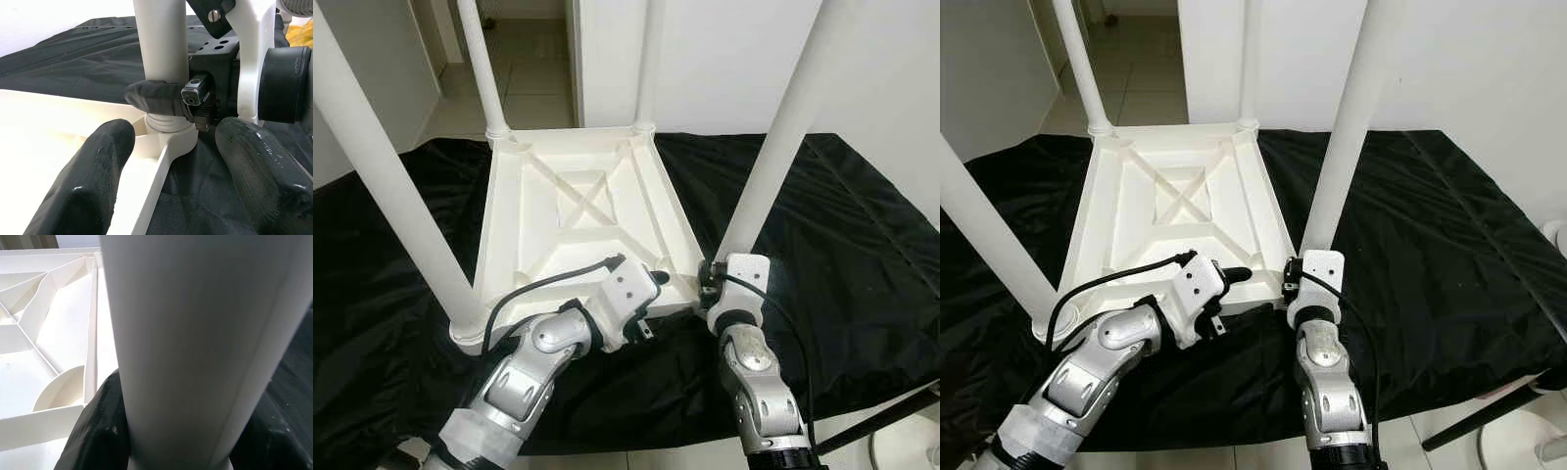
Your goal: Building children table
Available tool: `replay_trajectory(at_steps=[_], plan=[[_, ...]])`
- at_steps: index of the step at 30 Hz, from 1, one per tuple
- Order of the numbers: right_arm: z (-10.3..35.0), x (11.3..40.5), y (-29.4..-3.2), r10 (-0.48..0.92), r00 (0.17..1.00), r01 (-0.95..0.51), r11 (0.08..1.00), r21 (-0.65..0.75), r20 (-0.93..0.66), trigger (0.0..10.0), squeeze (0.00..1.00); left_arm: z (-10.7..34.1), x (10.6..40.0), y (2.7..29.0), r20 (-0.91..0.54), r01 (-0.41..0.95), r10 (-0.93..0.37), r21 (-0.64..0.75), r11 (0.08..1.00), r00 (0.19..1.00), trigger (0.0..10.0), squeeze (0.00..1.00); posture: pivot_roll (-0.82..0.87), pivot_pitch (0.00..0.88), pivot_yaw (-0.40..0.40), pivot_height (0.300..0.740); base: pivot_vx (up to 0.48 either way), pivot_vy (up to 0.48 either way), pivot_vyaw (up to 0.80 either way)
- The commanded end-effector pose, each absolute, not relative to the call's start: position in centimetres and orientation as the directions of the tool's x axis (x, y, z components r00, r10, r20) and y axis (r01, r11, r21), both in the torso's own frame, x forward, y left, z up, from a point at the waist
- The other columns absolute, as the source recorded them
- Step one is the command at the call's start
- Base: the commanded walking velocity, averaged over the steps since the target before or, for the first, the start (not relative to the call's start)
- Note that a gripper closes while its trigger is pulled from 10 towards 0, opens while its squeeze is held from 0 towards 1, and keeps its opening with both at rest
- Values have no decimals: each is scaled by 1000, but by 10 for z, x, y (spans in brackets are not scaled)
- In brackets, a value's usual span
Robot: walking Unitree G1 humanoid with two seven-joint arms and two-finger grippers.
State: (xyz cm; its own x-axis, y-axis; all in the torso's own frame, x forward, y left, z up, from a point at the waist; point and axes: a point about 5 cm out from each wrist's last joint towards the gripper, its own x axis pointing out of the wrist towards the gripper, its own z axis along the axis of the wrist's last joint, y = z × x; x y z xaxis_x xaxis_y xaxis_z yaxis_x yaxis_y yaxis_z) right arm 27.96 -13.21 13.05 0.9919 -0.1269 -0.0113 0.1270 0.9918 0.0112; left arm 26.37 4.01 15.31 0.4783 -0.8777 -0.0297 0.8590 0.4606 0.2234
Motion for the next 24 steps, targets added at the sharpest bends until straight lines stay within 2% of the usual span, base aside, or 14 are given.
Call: replay_trajectory(at_steps=[1, 2, 4, 5, 7, 13, 17, 18, 19, 22, 23, 24], plan=[[126, 276, -124, -187, 981, 190, 980, 53, -56, 10000, 0, 156, 262, 37, -40, 880, -901, 237, 411, 432, 10000, 0, -129, 0, 2, 740, 0, 0, 0], [127, 276, -121, -166, 985, 169, 984, 56, -46, 10000, 227, 156, 262, 37, -39, 879, -901, 239, 412, 432, 10000, 0, -129, 0, 2, 740, 0, 0, 0], [127, 276, -121, -166, 985, 169, 984, 56, -46, 10000, 227, 156, 262, 37, -39, 879, -901, 239, 412, 432, 10000, 0, -129, 0, 2, 740, 0, 0, 0], [129, 276, -121, -131, 991, 132, 988, 73, -25, 10000, 1000, 157, 262, 37, -38, 879, -900, 241, 412, 433, 10000, 0, -126, 0, 2, 740, 0, 0, 0], [133, 277, -123, -47, 999, 45, 996, 71, 18, 10000, 1000, 157, 262, 36, -35, 878, -900, 240, 414, 434, 10000, 0, -127, 0, 1, 740, 0, 0, 0], [134, 277, -127, 15, 999, -17, 998, 53, 33, 10000, 1000, 158, 263, 36, -35, 878, -900, 240, 415, 435, 10000, 0, -128, 0, 2, 740, 0, 0, 0], [134, 276, -148, 211, 977, -211, 977, -11, 23, 10000, 1000, 160, 265, 36, -27, 874, -898, 246, 420, 439, 10000, 0, -131, 0, 8, 740, 0, 0, 0], [134, 276, -148, 211, 977, -211, 977, -11, 23, 10000, 1000, 160, 265, 36, -27, 874, -898, 246, 420, 439, 10000, 0, -131, 0, 8, 740, 0, 0, 0], [134, 276, -152, 253, 967, -252, 967, -34, 21, 10000, 675, 160, 265, 36, -26, 873, -898, 246, 420, 440, 10000, 0, -126, 0, 5, 740, 0, 0, 0], [134, 276, -155, 279, 960, -277, 959, -49, 21, 10000, 675, 160, 265, 36, -26, 873, -898, 246, 421, 440, 10000, 0, -126, 0, 5, 740, 0, 0, 0], [135, 277, -164, 336, 942, -334, 939, -84, 16, 10000, 0, 161, 265, 35, -24, 873, -898, 248, 421, 440, 10000, 0, -119, 0, -1, 740, 0, 0, 0], [137, 281, -173, 394, 919, -391, 914, -113, 4, 10000, 0, 163, 264, 35, -21, 874, -900, 247, 418, 436, 10000, 0, -103, 13, -17, 740, 0, 0, 0]])
